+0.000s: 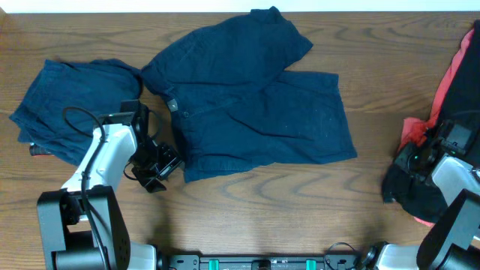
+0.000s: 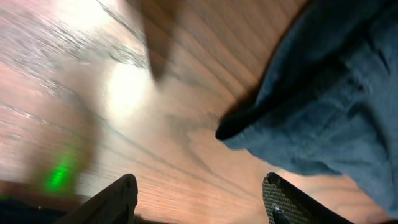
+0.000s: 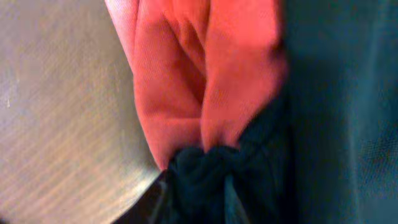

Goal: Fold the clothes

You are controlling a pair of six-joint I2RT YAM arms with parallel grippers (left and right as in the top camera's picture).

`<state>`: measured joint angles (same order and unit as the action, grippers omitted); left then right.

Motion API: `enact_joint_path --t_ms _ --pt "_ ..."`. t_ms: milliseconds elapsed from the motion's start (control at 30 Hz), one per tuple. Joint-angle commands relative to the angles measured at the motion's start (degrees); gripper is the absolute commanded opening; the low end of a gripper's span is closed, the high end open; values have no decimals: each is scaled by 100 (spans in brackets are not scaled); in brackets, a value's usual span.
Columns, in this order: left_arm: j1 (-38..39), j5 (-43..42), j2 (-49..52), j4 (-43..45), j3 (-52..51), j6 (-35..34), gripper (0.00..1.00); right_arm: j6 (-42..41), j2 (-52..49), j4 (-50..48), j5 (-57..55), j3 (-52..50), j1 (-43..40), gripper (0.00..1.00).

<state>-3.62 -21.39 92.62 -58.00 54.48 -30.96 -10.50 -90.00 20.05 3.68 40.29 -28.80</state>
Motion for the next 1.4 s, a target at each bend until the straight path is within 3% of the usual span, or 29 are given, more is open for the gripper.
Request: enact_joint_path --t_ms 0,100,200,500,633,833,867,900,1200,1367 --pt "195 -411 -59 -31 -26 138 66 -326 -549 -280 -973 -168 -144 34" --pt "431 -756 -59 -35 -39 94 74 -673 -535 -387 -1401 -55 -310 45" --pt "728 -866 -57 2 -131 -205 78 -656 -483 -376 -1128 304 -496 53" --pt "1517 -986 -57 1510 -1003 -1300 78 278 269 636 820 1351 26 64" --pt "1547 -286 -57 2144 -1220 -1506 76 459 678 1261 1255 1364 570 68" --pt "1550 850 -57 2588 -1220 -1497 62 271 726 2157 1263 1165 1292 75" --pt "1550 968 -57 2636 -1220 -1491 59 107 726 2166 1266 1064 1366 91" --pt "1550 1084 -59 2717 -1220 -1386 54 -208 726 2184 1263 951 1429 99" --pt "1556 1394 -59 2763 -1220 -848 10 -2288 726 1443 1263 11 1731 99" --pt "1561 1397 -59 2546 -1220 -846 6 -3261 726 605 1591 -511 2103 99"
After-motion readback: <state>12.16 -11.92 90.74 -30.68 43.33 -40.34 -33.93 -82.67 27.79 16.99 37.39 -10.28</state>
